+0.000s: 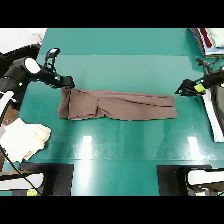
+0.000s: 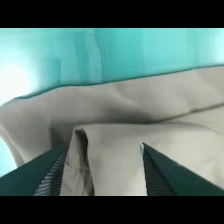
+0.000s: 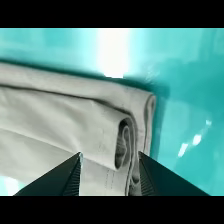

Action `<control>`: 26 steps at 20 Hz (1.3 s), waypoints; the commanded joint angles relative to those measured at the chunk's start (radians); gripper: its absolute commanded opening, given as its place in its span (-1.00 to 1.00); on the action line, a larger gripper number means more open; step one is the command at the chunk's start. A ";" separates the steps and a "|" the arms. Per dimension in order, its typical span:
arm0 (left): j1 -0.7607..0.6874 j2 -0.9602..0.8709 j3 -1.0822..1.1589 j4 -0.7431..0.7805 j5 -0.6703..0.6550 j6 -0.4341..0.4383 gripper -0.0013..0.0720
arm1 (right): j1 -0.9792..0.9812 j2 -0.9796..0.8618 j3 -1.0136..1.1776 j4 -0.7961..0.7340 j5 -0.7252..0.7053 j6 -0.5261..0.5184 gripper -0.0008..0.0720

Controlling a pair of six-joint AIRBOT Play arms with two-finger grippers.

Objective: Fold the shirts.

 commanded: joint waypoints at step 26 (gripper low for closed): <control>-0.464 -0.409 0.327 -0.291 0.059 -0.058 -0.90 | 0.063 0.152 0.087 0.312 0.011 -0.056 -0.93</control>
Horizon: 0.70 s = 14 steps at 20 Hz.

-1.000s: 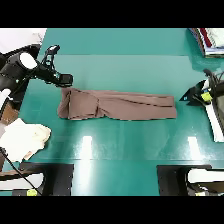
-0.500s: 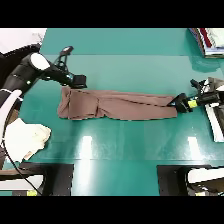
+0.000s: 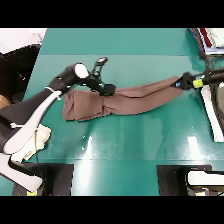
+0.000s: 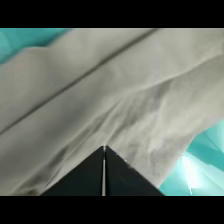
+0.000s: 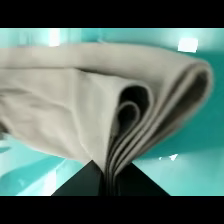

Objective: Fold the shirts.

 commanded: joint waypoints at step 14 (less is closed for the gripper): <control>-0.104 -0.227 0.202 -0.044 0.008 -0.028 -0.90 | 0.447 -0.050 0.506 0.006 0.056 0.137 -0.93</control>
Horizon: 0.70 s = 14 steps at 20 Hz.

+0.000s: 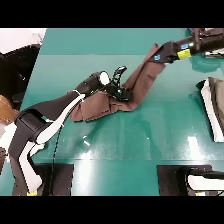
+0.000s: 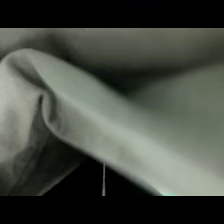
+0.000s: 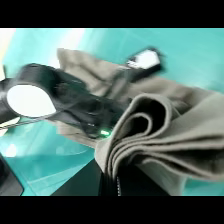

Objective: Fold the shirts.

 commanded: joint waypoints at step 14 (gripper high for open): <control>0.500 0.507 0.045 0.277 -0.311 0.079 -0.90 | 0.431 -0.230 0.076 0.165 -0.328 -0.054 -0.91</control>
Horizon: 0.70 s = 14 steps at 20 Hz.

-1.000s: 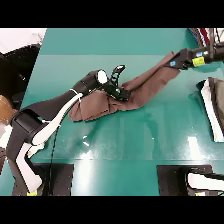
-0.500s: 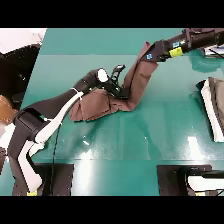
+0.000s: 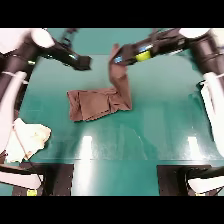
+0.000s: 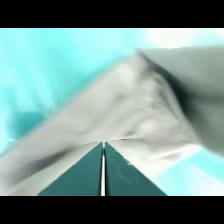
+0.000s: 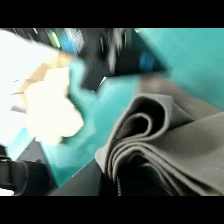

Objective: Fold the shirts.

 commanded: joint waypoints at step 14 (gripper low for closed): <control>0.261 0.208 -0.002 0.071 -0.146 0.010 -0.90 | -0.033 -0.095 -0.279 -0.244 0.003 -0.021 0.60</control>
